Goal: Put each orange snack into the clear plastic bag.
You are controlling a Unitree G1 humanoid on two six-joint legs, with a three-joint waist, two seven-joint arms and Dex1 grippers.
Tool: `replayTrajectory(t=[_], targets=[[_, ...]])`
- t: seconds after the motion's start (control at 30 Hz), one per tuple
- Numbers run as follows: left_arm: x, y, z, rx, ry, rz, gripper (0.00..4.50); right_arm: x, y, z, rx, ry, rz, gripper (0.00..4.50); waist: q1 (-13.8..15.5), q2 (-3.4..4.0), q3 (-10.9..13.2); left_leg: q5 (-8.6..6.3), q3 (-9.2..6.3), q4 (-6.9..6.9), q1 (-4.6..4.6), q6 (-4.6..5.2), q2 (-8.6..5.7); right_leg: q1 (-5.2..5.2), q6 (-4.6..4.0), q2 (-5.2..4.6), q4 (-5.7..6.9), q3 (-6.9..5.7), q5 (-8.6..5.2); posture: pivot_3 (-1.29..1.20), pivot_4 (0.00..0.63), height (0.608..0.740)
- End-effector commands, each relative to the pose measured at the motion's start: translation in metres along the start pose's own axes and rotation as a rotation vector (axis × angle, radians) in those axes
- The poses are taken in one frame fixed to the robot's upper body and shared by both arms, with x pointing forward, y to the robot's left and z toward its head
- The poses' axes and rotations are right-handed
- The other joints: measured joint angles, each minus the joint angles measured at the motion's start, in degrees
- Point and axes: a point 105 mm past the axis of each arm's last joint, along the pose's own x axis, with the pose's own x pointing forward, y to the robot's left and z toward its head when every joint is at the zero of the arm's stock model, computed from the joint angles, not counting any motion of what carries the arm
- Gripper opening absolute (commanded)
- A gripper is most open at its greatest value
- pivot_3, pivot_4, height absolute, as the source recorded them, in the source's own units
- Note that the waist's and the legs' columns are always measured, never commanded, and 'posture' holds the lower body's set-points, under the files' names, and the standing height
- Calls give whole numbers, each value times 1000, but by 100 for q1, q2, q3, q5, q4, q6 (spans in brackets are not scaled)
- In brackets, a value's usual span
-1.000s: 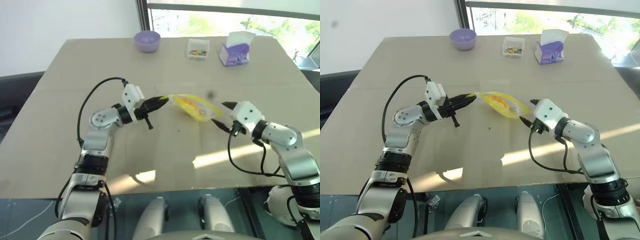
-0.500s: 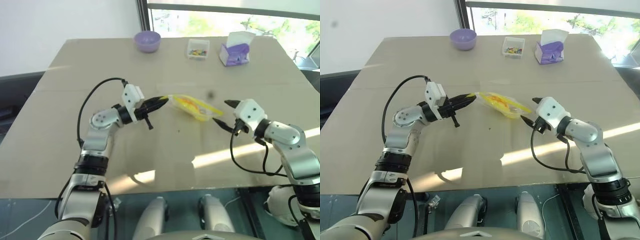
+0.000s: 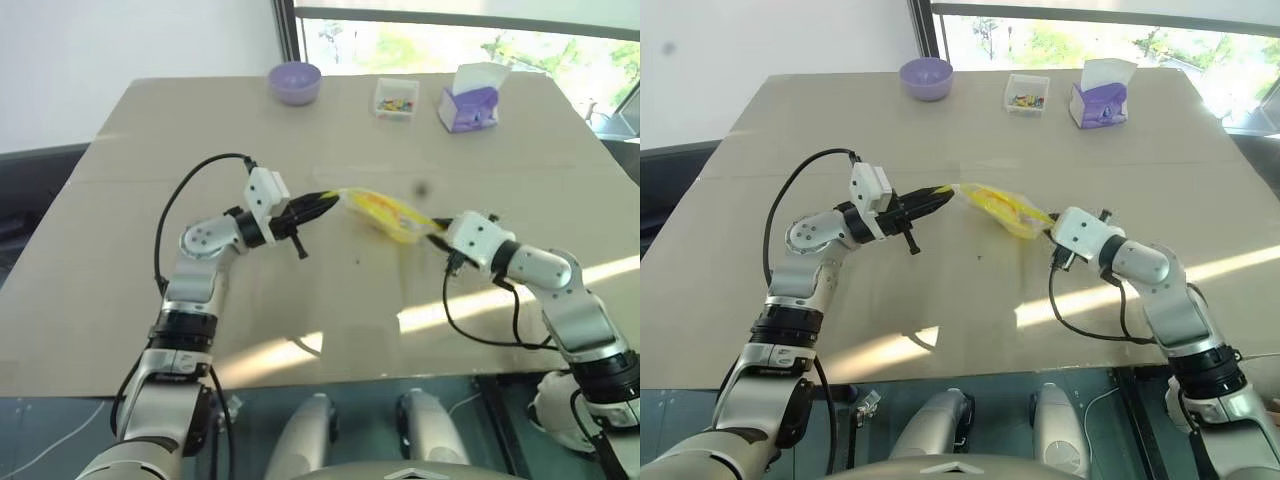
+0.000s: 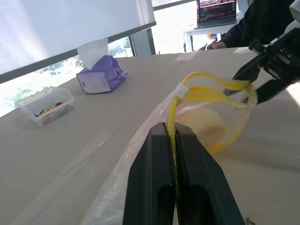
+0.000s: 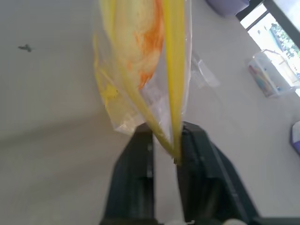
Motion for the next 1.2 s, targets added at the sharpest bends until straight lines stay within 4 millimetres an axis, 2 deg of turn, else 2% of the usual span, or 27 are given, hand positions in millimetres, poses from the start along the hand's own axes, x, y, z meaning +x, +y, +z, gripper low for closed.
replayTrajectory(t=[0.03,0.17,0.27,0.37,0.57,0.67,0.77,0.8,0.87,1.0,1.1,1.2], targets=[[-1,10,20,45,-58,31,0,-15,-41,13,-79,-23,-131,34,3,0,0,0,0,0,-1,1,0,0,0,0,-1,0,0,0,150,740],[5,35,41,92,-115,112,0,-36,-97,26,-199,-13,-314,34,22,-1,3,-4,-1,13,-7,7,-3,0,1,-1,1,-1,1,0,150,740],[10,41,48,106,-141,123,0,-44,-117,31,-247,-10,-392,34,33,-2,2,-4,-7,18,-8,6,-3,4,1,-1,2,-10,1,0,150,740],[10,31,35,110,-105,77,0,-43,-103,18,-235,23,-339,34,15,-1,0,5,-4,14,-6,-10,-2,8,1,-1,-7,-8,1,0,150,740],[4,0,11,115,-51,-12,0,-37,-42,-10,-155,71,-203,34,-4,-1,3,3,5,4,-12,-5,-2,1,1,-2,-16,2,1,0,150,740],[0,-15,6,103,-39,-56,0,-40,-12,-13,-52,64,-113,34,9,-1,3,-7,0,9,-8,11,-1,3,2,-2,-7,0,1,0,150,740],[-4,-25,4,77,-30,-76,0,-49,1,-15,-23,79,-79,897,10,0,3,-10,0,16,-3,17,1,8,2,-1,-4,0,1,0,150,740],[-4,-27,4,75,-23,-76,0,-54,6,-14,2,80,-56,1403,14,0,3,-11,0,20,-4,18,1,9,2,-1,-2,0,1,0,150,740],[-5,-30,2,83,-7,-73,0,-65,15,-12,26,83,7,2127,34,0,3,-12,-3,24,-3,19,1,12,2,-1,1,-1,1,0,150,740],[-6,-36,0,91,38,-101,0,-82,14,7,26,55,69,2127,64,0,3,-12,-6,28,1,20,1,21,2,0,1,-5,1,0,150,740],[-5,-42,-1,120,72,-144,0,-59,4,54,-7,-124,59,2127,40,1,4,-13,-6,33,10,21,10,32,3,7,-1,-8,1,0,150,740],[-4,-45,-2,139,82,-160,0,-30,12,77,-33,-205,102,2127,-14,5,4,-12,-2,37,14,20,22,31,-3,14,2,-6,7,0,150,740]])
